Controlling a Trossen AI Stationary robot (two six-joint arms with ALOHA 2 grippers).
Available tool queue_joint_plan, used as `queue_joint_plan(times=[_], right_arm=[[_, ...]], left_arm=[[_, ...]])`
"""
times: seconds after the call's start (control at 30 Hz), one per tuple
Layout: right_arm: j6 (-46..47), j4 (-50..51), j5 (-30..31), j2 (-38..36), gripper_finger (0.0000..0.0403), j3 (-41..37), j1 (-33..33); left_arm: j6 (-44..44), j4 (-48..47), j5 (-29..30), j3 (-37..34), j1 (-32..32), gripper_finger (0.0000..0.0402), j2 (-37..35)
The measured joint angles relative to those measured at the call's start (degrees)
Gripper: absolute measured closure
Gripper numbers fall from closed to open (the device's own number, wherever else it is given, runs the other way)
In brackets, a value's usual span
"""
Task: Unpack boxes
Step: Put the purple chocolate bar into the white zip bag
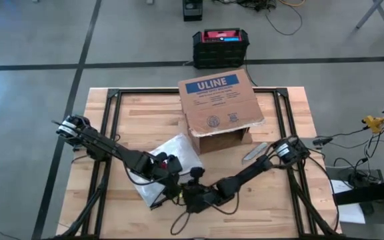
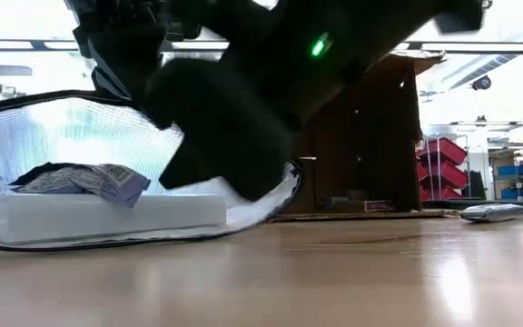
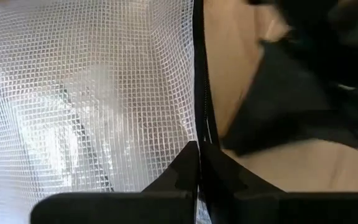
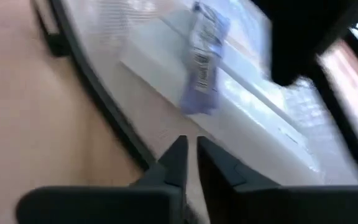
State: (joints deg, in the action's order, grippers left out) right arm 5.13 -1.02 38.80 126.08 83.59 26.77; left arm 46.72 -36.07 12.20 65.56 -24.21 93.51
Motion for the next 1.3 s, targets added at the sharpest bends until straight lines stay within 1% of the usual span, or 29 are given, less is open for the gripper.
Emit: queue_joint_plan(times=[0.03,0.1,0.2,0.23,0.3,0.43,0.5,0.57,0.77,0.83,0.87,0.97,1.0,1.03,1.13,1.17,1.3], right_arm=[[-0.67,-1.64,-0.1,0.62,0.0395,-0.02,-0.38],[-3.07,-6.43,-1.69,2.23,0.0392,-0.09,-1.21],[-6.59,-13.89,-9.31,5.13,0.0398,0.87,-3.37],[-7.52,-15.92,-9.98,6.26,0.04,1.57,-4.18],[-9.7,-19.08,-8.47,7.98,0.04,2.46,-5.03],[-15.2,-27.15,-1.13,8.1,0.0402,2.68,-3.69],[-17.15,-26.21,2.75,7.11,0.0402,2.71,-2.63],[-16.63,-21.81,4.36,5.82,0.0402,2.39,-2.07],[-4.26,0.09,3.82,1.48,0.0403,1.32,0.38],[-2.58,3.33,2.3,-0.1,0.0403,0.41,1.23],[-2.93,3.06,-0.01,-0.54,0.0403,0.22,1.55],[-5.81,-1.18,-13.34,-1.33,0.0403,0.22,1.76],[-6.67,-4.11,-16.21,-0.73,0.0403,0.26,1.55],[-7.8,-6.27,-16.5,0.11,0.0403,0.3,1.55],[-11.29,-11.35,-12.5,2.85,0.0403,0.24,0.71],[-12.14,-12.85,-12.25,3.56,0.0403,0.33,0.22],[-12.2,-18.63,-15.94,6.7,0.0403,2.85,-1.23]], left_arm=[[-0.99,0.0,-1.52,0.0,-0.02,0.0401,0.0],[-2.85,0.07,-3.55,0.0,-0.02,0.0401,-0.02],[-6.16,0.31,-4.55,0.04,-0.02,0.0401,-0.11],[-7.55,0.43,-5.36,0.16,-0.02,0.0401,-0.11],[-9.78,0.68,-7.27,0.17,0.03,0.0401,-0.11],[-10.73,1.47,-10.14,0.3,-0.3,0.0401,-0.13],[-10.81,1.54,-10.42,0.37,-0.36,0.0401,-0.13],[-10.9,1.56,-10.28,0.37,-0.41,0.0401,-0.13],[-10.14,1.55,-9.45,0.35,-0.55,0.0401,-0.11],[-10.03,2.07,-8.09,0.35,-0.57,0.0401,-0.11],[-10.06,2.2,-7.53,0.35,-0.61,0.0401,-0.11],[-10.42,3.34,-6.96,0.35,-0.44,0.0401,-0.11],[-10.87,3.71,-6.92,0.35,-0.28,0.0401,-0.11],[-11.31,4.22,-6.94,0.35,-0.28,0.0401,-0.11],[-12.2,5.82,-7.07,0.33,-0.28,0.0401,-0.11],[-12.67,6.06,-7.08,0.31,-0.34,0.0401,-0.11],[-14.36,5.93,-7.51,0.21,-0.64,0.0401,-0.11]])
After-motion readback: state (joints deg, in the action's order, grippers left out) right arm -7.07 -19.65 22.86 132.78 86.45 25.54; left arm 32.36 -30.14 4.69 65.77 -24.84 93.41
